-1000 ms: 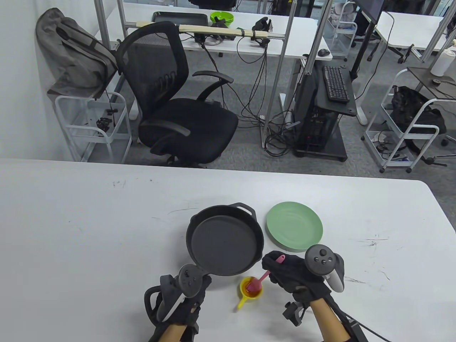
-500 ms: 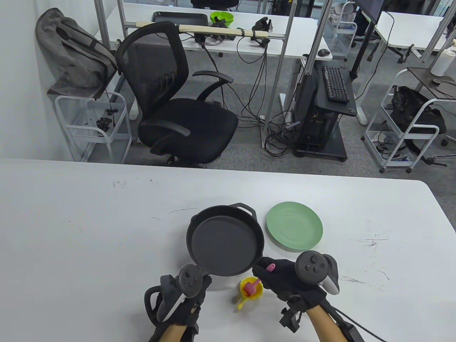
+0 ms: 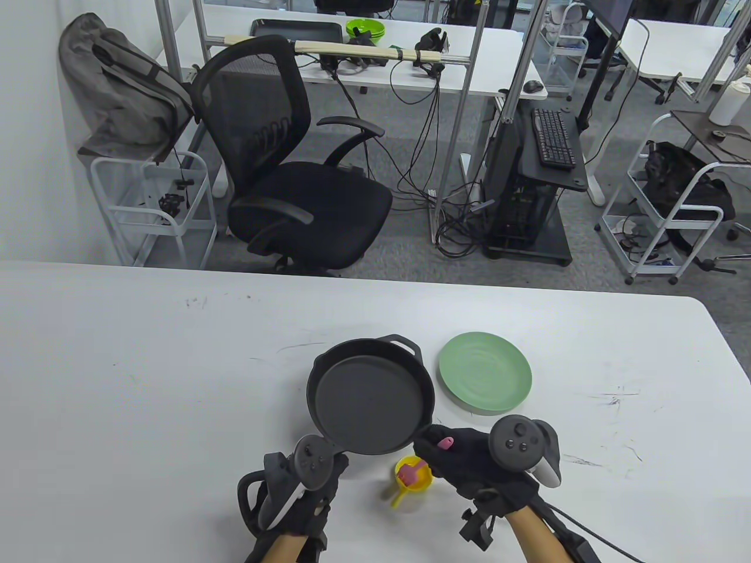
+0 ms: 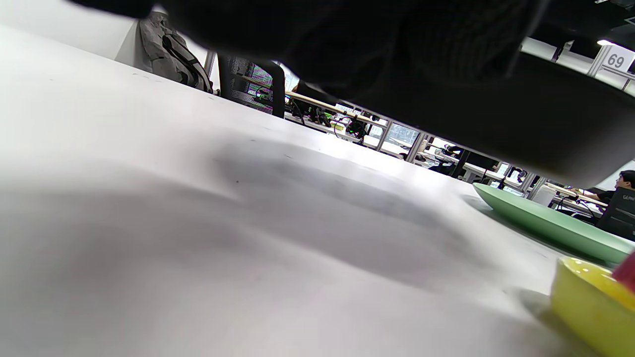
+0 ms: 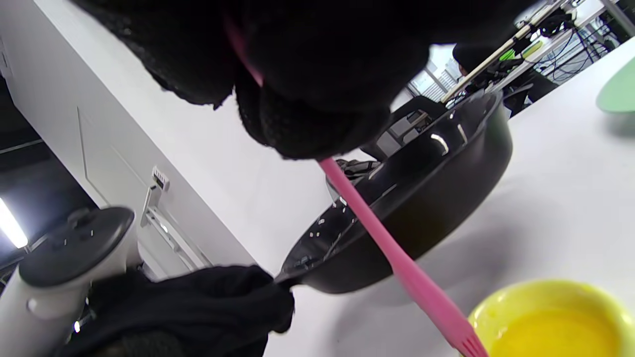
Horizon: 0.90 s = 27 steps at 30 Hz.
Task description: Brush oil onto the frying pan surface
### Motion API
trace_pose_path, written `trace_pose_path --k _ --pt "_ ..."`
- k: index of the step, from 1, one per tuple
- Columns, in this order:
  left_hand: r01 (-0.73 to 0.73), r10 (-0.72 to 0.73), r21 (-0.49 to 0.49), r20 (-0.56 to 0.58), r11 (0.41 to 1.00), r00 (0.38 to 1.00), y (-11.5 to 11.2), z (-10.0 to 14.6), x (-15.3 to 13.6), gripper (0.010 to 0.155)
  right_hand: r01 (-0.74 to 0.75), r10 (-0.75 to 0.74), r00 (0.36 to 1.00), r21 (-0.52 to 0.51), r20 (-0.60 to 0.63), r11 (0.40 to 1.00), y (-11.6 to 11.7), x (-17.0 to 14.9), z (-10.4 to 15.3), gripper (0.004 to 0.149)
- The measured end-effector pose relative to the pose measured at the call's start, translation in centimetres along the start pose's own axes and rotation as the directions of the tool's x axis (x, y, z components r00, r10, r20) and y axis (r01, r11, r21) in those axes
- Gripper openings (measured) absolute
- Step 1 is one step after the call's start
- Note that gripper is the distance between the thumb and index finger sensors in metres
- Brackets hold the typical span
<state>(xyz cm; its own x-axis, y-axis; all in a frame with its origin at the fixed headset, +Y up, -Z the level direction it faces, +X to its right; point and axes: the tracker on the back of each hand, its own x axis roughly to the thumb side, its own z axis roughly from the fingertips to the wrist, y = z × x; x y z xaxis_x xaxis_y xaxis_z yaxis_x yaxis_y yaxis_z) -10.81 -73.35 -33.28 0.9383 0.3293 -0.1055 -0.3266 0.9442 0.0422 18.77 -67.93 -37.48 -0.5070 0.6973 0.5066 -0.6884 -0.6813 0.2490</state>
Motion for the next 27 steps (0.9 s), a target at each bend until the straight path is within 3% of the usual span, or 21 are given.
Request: trace_pose_path --k 7,14,16,19,23,27 --pt "0.007 -0.007 -0.005 0.008 1.0 1.0 -0.1 0.0 0.2 0.06 0.21 -0.208 0.978 -0.112 0.026 0.971 -4.6 -1.1 1.3 0.041" --pt "0.019 -0.018 -0.009 0.056 1.0 0.998 -0.3 0.4 1.3 0.06 0.2 -0.186 0.98 -0.298 0.076 0.933 -7.1 -1.2 2.5 0.04" --pt "0.019 -0.017 -0.016 0.087 1.0 0.996 -0.4 0.6 1.8 0.06 0.145 -0.13 0.989 -0.334 0.067 0.931 -7.1 -1.1 2.6 0.04" --pt "-0.006 0.012 -0.045 0.132 0.999 0.991 -0.8 0.9 2.8 0.06 -0.05 0.059 0.998 -0.303 0.023 0.952 -6.5 -0.8 2.1 0.04" --pt "0.024 -0.016 -0.04 0.177 0.999 0.984 -1.0 1.5 4.0 0.06 -0.28 0.28 0.959 -0.262 -0.037 0.923 -5.3 -0.7 1.5 0.04" --pt "0.036 -0.029 -0.03 0.204 0.999 0.979 -1.1 1.8 4.7 0.06 -0.412 0.406 0.911 -0.208 -0.073 0.887 -4.5 -0.8 1.1 0.04"
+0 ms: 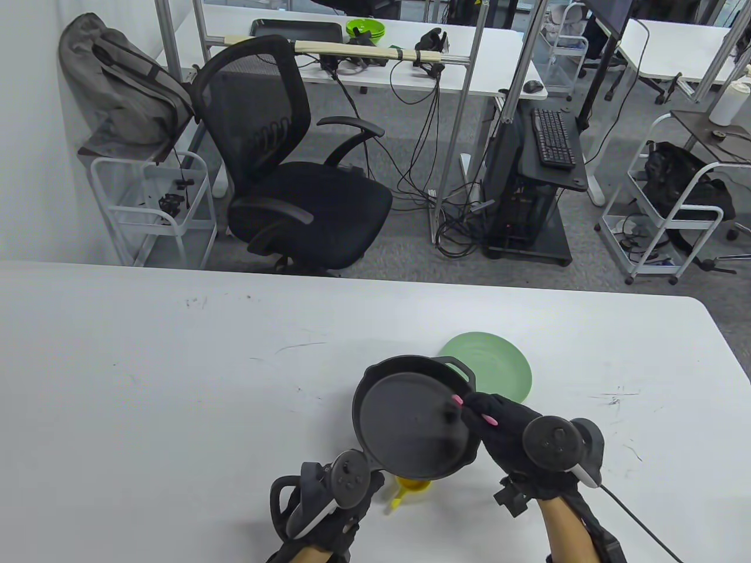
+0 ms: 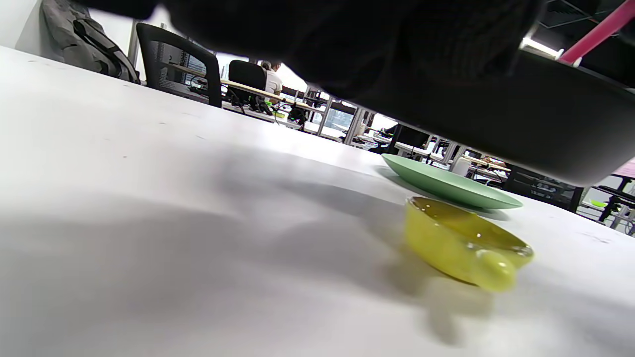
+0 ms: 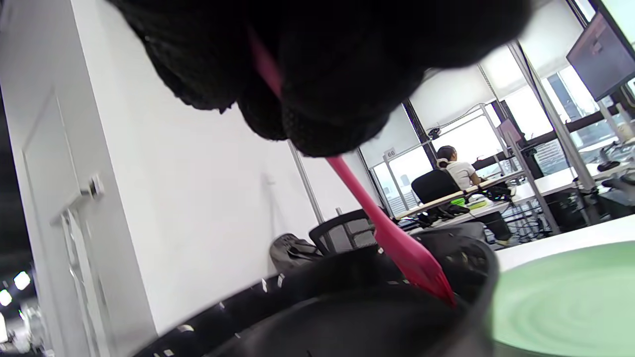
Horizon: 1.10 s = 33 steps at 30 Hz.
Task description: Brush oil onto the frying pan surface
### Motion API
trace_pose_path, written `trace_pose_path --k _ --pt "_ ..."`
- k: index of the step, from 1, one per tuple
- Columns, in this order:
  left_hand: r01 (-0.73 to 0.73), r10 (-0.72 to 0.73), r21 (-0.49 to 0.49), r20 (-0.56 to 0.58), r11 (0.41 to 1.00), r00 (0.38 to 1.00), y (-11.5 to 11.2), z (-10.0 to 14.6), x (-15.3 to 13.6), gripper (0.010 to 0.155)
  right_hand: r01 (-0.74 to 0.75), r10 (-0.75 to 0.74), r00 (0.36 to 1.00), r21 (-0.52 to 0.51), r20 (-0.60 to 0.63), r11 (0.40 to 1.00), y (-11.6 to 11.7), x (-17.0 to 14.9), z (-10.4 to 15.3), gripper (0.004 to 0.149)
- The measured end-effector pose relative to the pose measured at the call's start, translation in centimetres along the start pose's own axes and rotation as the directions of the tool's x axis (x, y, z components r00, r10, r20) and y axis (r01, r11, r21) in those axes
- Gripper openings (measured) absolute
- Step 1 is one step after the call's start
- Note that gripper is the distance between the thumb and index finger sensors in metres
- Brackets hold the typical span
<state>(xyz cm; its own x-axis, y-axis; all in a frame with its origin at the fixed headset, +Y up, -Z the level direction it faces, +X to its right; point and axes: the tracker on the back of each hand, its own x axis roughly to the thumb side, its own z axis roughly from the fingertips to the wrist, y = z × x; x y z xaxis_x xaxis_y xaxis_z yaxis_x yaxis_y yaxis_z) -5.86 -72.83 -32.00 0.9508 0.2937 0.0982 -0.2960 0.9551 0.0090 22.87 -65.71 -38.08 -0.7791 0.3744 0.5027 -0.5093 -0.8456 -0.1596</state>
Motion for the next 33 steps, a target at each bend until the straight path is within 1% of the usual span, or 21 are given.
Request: trace_pose_path --k 2,6,11,17,20,21,22,23,25,26,28,30,31,33 --pt "0.009 -0.009 0.009 0.006 1.0 1.0 0.0 0.1 0.2 0.06 -0.011 0.01 1.0 0.052 0.003 0.999 0.5 0.0 -0.1 0.04" --pt "0.004 -0.004 0.017 0.008 1.0 1.0 0.1 0.1 0.2 0.06 0.108 -0.11 0.994 0.143 0.007 0.984 1.3 0.2 -0.4 0.04" --pt "0.018 -0.018 0.017 0.004 1.0 1.0 0.2 0.1 0.2 0.06 0.219 -0.232 0.972 0.221 0.03 0.95 1.7 1.0 -0.5 0.039" --pt "0.019 -0.019 0.022 0.001 1.0 1.0 0.2 0.1 0.1 0.06 0.326 -0.356 0.933 0.293 0.056 0.899 2.3 2.1 -0.6 0.039" --pt "0.015 -0.015 0.025 0.001 1.0 1.0 0.1 0.1 0.1 0.06 0.405 -0.445 0.894 0.331 0.052 0.852 2.7 2.4 -0.6 0.04" --pt "0.012 -0.012 0.025 0.001 1.0 1.0 0.1 0.1 0.1 0.06 0.446 -0.49 0.871 0.35 0.043 0.824 2.9 2.5 -0.6 0.04" --pt "0.013 -0.013 0.022 0.002 1.0 1.0 0.1 0.1 0.0 0.06 0.459 -0.499 0.866 0.346 0.032 0.818 2.9 2.5 -0.6 0.04" --pt "0.013 -0.013 0.018 0.002 1.0 1.0 0.1 0.1 0.0 0.06 0.459 -0.495 0.868 0.322 0.033 0.828 2.8 2.4 -0.6 0.04" --pt "0.01 -0.01 0.015 -0.001 1.0 1.0 0.1 0.0 0.0 0.06 0.508 -0.535 0.845 0.279 0.023 0.815 2.6 2.0 -0.5 0.04" --pt "0.01 -0.01 0.014 0.0 1.0 1.0 0.2 0.0 -0.1 0.06 0.544 -0.566 0.824 0.265 0.011 0.796 2.5 1.9 -0.5 0.04" --pt "0.009 -0.009 0.009 0.003 1.0 1.0 0.2 0.0 -0.1 0.06 0.635 -0.651 0.759 0.253 -0.024 0.73 2.5 1.5 -0.5 0.041" --pt "0.009 -0.009 0.011 0.005 1.0 1.0 0.2 0.0 -0.1 0.06 0.675 -0.687 0.724 0.259 -0.056 0.691 2.7 1.3 -0.5 0.041" --pt "0.01 -0.01 0.011 0.006 1.0 1.0 0.2 0.0 -0.1 0.06 0.672 -0.685 0.727 0.267 -0.056 0.691 2.8 1.2 -0.5 0.041" --pt "0.012 -0.012 0.009 0.009 1.0 1.0 0.2 0.0 -0.1 0.06 0.617 -0.624 0.778 0.28 -0.075 0.736 3.0 1.0 -0.6 0.041"
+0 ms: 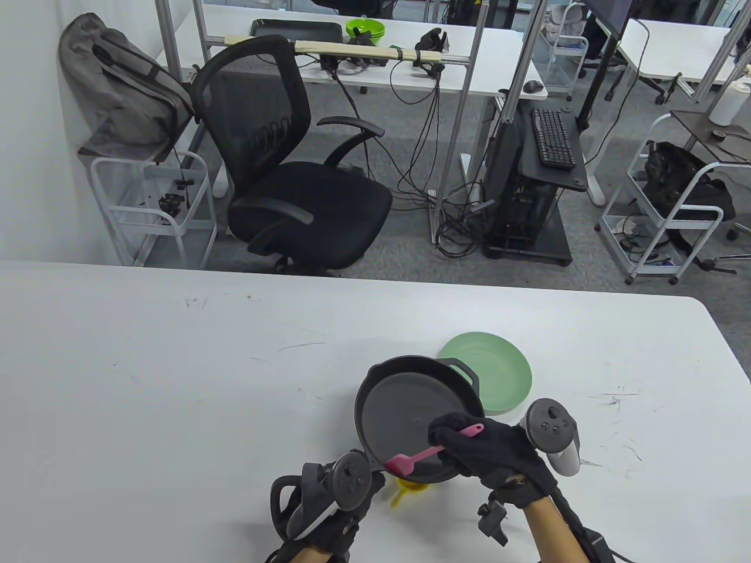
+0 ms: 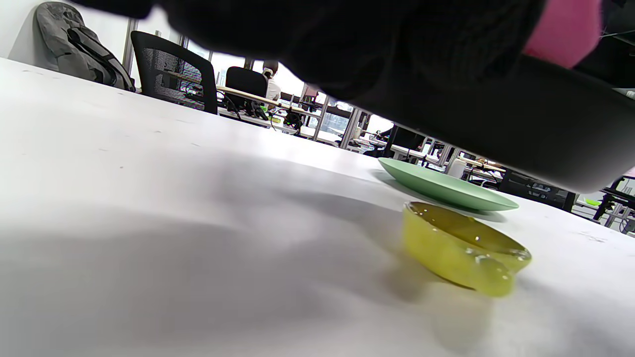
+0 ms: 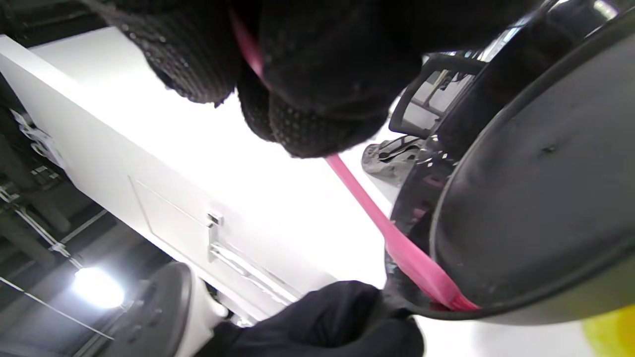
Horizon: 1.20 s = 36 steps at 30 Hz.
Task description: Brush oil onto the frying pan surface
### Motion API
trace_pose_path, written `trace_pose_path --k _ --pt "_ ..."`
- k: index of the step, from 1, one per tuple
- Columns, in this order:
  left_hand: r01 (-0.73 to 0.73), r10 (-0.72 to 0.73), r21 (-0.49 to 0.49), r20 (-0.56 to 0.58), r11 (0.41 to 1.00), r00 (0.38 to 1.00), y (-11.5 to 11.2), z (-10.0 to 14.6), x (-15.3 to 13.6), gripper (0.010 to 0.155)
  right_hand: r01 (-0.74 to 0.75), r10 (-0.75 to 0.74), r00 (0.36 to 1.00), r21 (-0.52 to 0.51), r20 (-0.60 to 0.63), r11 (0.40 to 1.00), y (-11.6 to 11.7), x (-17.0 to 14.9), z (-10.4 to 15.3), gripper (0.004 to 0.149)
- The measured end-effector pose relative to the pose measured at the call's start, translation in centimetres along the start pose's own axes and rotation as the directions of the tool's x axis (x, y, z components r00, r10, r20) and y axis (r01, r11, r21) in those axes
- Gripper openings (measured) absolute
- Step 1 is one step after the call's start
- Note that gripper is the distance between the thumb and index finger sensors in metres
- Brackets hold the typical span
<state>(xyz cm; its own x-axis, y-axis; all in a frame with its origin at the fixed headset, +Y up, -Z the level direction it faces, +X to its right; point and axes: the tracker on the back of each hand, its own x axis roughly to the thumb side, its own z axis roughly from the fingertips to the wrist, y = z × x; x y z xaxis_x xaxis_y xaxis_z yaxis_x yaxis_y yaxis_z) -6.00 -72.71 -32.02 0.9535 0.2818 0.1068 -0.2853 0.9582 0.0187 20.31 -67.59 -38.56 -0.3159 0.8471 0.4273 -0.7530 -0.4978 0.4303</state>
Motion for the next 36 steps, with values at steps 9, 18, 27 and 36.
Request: trace_pose_path --k 9,18,27,36 --pt "-0.001 0.001 -0.008 0.006 1.0 1.0 0.0 0.0 0.0 0.06 -0.341 0.328 0.939 -0.149 -0.104 0.928 -1.6 -0.1 0.7 0.039" --pt "0.004 -0.004 -0.011 0.007 1.0 1.0 -0.1 0.0 0.1 0.06 -0.518 0.488 0.855 -0.281 -0.175 0.808 -1.7 -1.2 0.9 0.039" --pt "0.001 -0.001 -0.011 0.011 1.0 1.0 -0.1 0.0 0.1 0.06 -0.61 0.608 0.782 -0.374 -0.138 0.699 -1.8 -0.4 1.4 0.039" --pt "0.004 -0.004 -0.002 0.007 1.0 1.0 -0.2 0.0 0.1 0.06 -0.465 0.464 0.884 -0.184 -0.052 0.866 -0.6 -0.7 0.5 0.042"
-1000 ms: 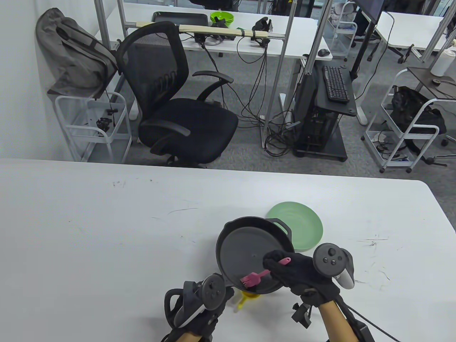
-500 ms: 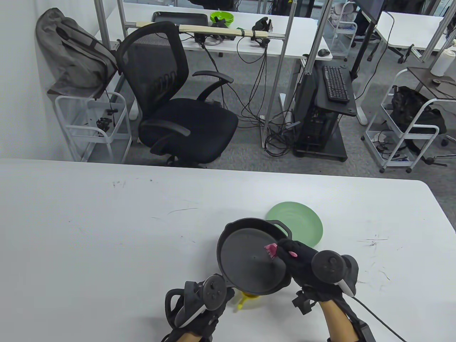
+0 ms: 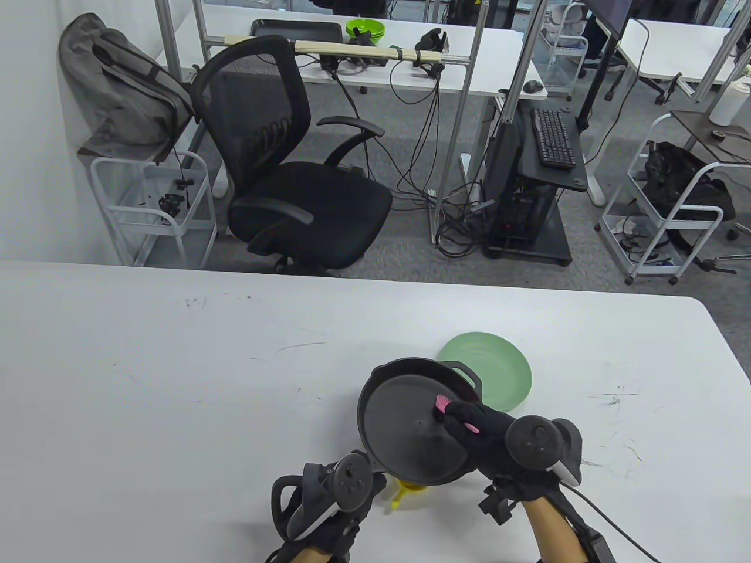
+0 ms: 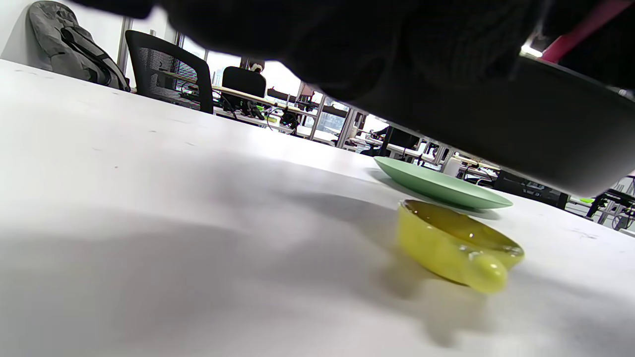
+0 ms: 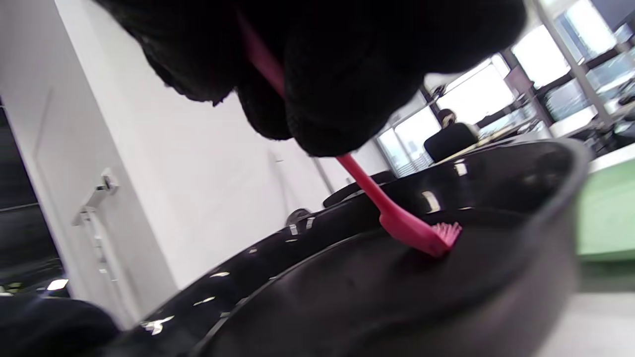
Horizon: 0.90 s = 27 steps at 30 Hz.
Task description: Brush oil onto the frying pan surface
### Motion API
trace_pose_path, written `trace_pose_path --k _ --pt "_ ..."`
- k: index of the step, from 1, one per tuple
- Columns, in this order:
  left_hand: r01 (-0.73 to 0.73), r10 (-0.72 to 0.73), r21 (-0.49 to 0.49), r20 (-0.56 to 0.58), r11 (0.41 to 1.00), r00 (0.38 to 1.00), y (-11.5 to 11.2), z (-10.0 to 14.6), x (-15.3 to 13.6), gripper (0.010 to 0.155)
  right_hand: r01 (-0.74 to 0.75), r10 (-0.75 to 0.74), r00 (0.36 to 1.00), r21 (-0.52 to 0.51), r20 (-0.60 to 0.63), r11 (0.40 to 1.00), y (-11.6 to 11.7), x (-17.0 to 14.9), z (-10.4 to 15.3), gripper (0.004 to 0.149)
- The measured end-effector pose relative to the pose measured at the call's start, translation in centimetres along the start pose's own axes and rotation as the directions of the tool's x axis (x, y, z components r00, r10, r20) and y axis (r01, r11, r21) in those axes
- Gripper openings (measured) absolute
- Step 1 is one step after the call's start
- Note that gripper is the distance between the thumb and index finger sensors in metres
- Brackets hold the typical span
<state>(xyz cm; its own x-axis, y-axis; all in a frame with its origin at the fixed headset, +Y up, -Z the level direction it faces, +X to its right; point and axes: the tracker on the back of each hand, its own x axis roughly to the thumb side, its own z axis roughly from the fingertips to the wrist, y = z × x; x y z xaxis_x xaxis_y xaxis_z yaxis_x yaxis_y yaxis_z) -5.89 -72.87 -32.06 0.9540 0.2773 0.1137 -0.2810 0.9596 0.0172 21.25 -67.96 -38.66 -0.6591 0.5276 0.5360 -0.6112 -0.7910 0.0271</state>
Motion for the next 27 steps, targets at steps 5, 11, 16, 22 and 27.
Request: trace_pose_path --k 5,11,16,22,27 --pt "-0.003 0.003 -0.001 -0.008 1.0 1.0 0.0 0.0 -0.1 0.06 0.161 -0.167 0.986 0.132 0.031 0.978 0.2 0.9 -0.2 0.042" --pt "-0.006 0.006 0.003 -0.018 1.0 1.0 0.0 0.0 -0.2 0.06 0.328 -0.347 0.937 0.237 0.041 0.914 1.1 1.7 -0.5 0.042" --pt "-0.009 0.009 -0.001 -0.018 1.0 1.0 0.1 0.0 -0.3 0.06 0.496 -0.507 0.862 0.197 0.006 0.845 1.1 1.5 -0.4 0.042" --pt "0.004 -0.004 -0.005 -0.013 1.0 1.0 0.1 0.0 -0.3 0.06 0.373 -0.368 0.928 0.156 -0.059 0.915 0.6 0.2 -0.5 0.042" --pt "0.009 -0.009 -0.003 -0.009 1.0 1.0 0.1 0.0 -0.2 0.06 0.271 -0.267 0.956 0.014 -0.119 0.963 -0.5 -1.1 -0.1 0.041"
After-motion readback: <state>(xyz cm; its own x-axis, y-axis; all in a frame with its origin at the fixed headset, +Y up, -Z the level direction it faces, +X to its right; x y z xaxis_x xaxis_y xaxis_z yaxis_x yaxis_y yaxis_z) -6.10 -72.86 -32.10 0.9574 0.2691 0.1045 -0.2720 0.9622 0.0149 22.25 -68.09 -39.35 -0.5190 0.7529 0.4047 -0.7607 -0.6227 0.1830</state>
